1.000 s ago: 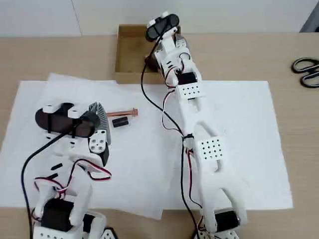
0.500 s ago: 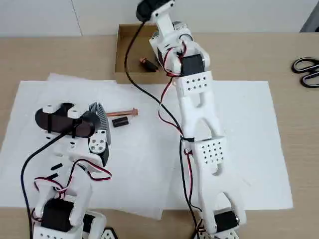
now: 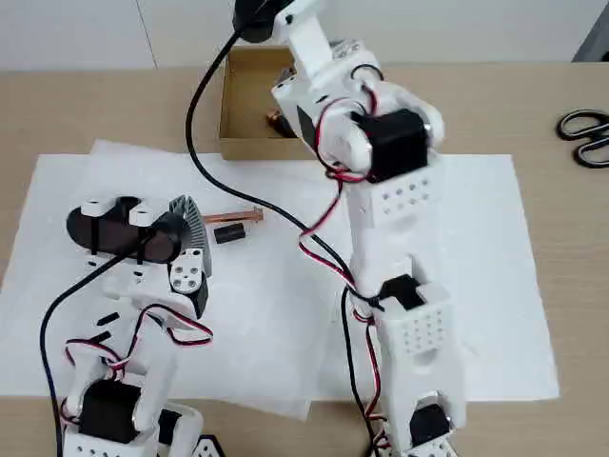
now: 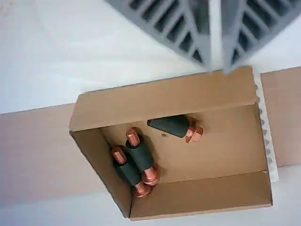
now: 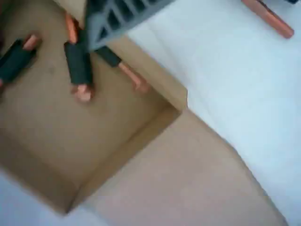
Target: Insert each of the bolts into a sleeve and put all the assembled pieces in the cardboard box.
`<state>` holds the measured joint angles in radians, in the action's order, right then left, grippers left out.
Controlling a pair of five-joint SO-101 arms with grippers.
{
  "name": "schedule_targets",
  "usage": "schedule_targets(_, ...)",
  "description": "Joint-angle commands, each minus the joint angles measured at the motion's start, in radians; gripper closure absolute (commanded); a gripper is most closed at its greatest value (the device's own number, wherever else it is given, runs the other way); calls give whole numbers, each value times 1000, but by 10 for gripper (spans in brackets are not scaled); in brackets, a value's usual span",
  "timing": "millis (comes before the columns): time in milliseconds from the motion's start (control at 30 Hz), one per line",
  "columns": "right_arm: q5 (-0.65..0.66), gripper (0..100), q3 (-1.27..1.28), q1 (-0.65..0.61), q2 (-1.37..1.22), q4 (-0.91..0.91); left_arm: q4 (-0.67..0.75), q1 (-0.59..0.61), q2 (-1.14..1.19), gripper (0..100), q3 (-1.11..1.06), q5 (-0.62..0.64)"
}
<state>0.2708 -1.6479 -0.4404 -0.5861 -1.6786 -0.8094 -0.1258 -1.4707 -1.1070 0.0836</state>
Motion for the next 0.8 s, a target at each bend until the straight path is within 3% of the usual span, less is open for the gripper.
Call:
schedule_targets(0,-2,808,-32,-4,156,-10,23,0,-28,994,7,5)
schedule_targets(300,0,808,-14,27,559,-12,21,-6,-233,994,-76,5)
schedule_targets(433,2,808,127,99,746,-16,21,-6,-296,994,-142,5)
schedule_targets(633,5,808,715,346,1063,-8,21,-6,-310,994,-150,5)
schedule_targets(767,-3,808,1174,363,1198,22,21,-6,-310,994,-150,5)
